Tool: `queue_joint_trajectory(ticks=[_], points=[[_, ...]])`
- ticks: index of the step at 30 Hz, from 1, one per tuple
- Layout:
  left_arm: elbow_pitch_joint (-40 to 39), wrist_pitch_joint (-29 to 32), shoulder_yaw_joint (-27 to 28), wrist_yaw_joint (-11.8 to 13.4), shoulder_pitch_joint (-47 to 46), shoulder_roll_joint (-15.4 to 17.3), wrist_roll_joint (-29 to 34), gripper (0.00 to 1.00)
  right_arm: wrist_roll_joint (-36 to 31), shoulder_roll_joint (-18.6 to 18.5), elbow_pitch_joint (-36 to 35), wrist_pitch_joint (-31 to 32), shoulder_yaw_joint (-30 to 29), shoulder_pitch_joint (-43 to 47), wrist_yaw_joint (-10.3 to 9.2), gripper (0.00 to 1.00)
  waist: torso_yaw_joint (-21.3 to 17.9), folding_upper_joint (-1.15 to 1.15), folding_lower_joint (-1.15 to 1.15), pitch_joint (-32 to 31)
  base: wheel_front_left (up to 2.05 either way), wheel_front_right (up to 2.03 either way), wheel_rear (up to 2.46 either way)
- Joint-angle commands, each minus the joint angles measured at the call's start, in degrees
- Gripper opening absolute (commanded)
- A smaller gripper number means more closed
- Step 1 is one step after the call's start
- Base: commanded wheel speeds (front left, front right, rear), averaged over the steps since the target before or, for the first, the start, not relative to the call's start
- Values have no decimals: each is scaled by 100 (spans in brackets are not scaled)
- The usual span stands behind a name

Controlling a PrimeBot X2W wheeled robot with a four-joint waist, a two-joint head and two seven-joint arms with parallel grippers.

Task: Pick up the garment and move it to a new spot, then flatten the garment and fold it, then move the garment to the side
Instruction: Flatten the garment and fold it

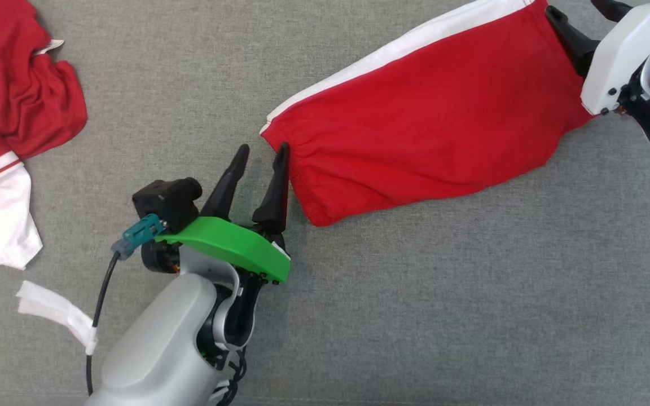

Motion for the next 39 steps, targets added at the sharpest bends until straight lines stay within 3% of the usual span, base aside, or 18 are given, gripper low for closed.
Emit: queue_joint_trajectory(ticks=[1,4,9,17,24,25,26,27,34,39], points=[[-135,-54,10,153,88,109,157,100,-149,79,-29,56,3,71,0,100,-16,0,0,-40,0,0,0],[-513,-203,14,496,161,246,628,100,-642,162,60,221,-8,76,-1,100,77,0,0,30,0,0,0],[-1019,-333,209,711,393,97,1256,100,-1381,273,288,460,33,103,-1,100,270,0,0,165,0,0,0],[-1479,-329,865,339,972,-422,2257,100,-2321,201,850,490,-358,37,-4,100,489,0,0,253,0,0,0],[-1419,-331,1160,6,1271,-690,2805,100,-2305,399,1381,707,-886,165,-6,100,559,0,0,248,0,0,0],[-1391,-331,1213,-26,1314,-722,2859,100,-2133,526,1439,756,-946,216,-5,95,562,0,0,242,0,0,0],[-1343,-330,1250,-44,1356,-746,2893,100,-1990,614,1485,795,-1013,257,3,11,557,0,0,224,0,0,0],[-1300,-330,1292,-70,1398,-773,2957,100,-1830,716,1495,812,-1066,298,8,0,536,0,0,190,0,0,0],[-1086,-330,1663,-194,1800,-819,3305,100,-876,986,1244,340,-1704,575,-2,0,133,0,0,-295,0,0,0],[-989,-331,2057,-341,2201,-762,3489,100,-366,861,1066,195,-2208,1099,-5,0,-202,0,0,-812,0,0,0]])
